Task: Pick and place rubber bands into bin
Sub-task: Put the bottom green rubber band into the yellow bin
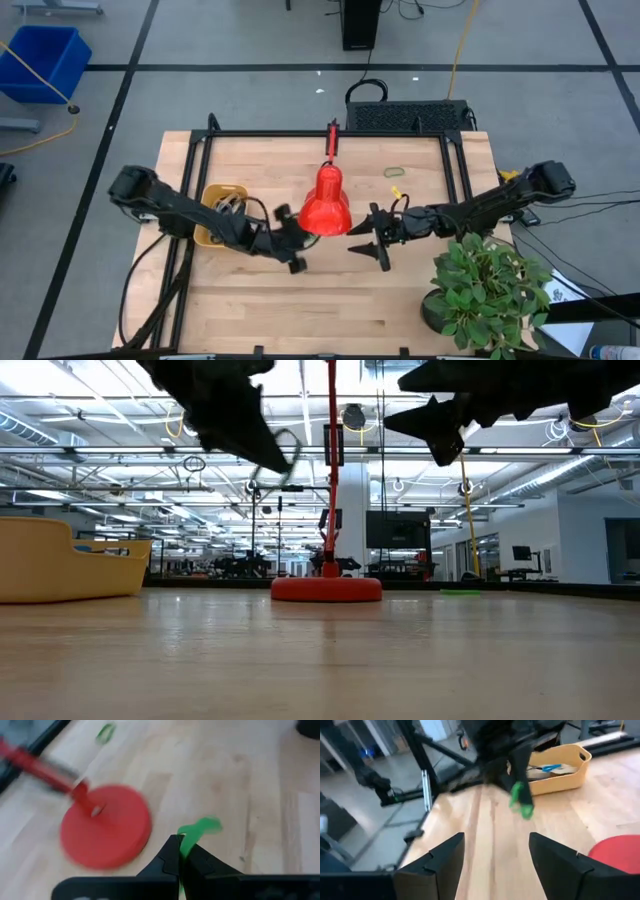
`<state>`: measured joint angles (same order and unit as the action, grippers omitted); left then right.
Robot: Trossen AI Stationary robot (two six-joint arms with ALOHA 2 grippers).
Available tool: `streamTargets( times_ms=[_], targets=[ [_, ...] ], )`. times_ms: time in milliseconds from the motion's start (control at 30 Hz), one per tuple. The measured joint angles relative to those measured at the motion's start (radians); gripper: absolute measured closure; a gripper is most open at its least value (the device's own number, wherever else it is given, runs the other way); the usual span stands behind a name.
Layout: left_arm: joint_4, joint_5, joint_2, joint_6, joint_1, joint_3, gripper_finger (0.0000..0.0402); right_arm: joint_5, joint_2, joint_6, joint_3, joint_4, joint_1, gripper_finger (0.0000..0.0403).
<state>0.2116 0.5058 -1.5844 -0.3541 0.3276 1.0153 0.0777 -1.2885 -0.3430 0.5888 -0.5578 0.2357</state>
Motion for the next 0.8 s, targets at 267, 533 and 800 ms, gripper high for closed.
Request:
streamTargets(
  times_ms=[267,533,800],
  targets=[
    [0.498,-0.002,0.177,-0.413,-0.019,-0.001,0.0398,0.027,0.024,0.07,0.0,0.033,-0.015,0.0192],
    [0.891,-0.024,0.252,-0.675,-0.021,0.0,0.0397,0.03,0.024,0.068,0.0,0.08,-0.053,0.0192],
    [1.185,-0.201,0.254,-1.002,-0.063,-0.015,0.0392,0.03,0.024,0.067,0.0,0.124,-0.095,0.0193]
  ],
)
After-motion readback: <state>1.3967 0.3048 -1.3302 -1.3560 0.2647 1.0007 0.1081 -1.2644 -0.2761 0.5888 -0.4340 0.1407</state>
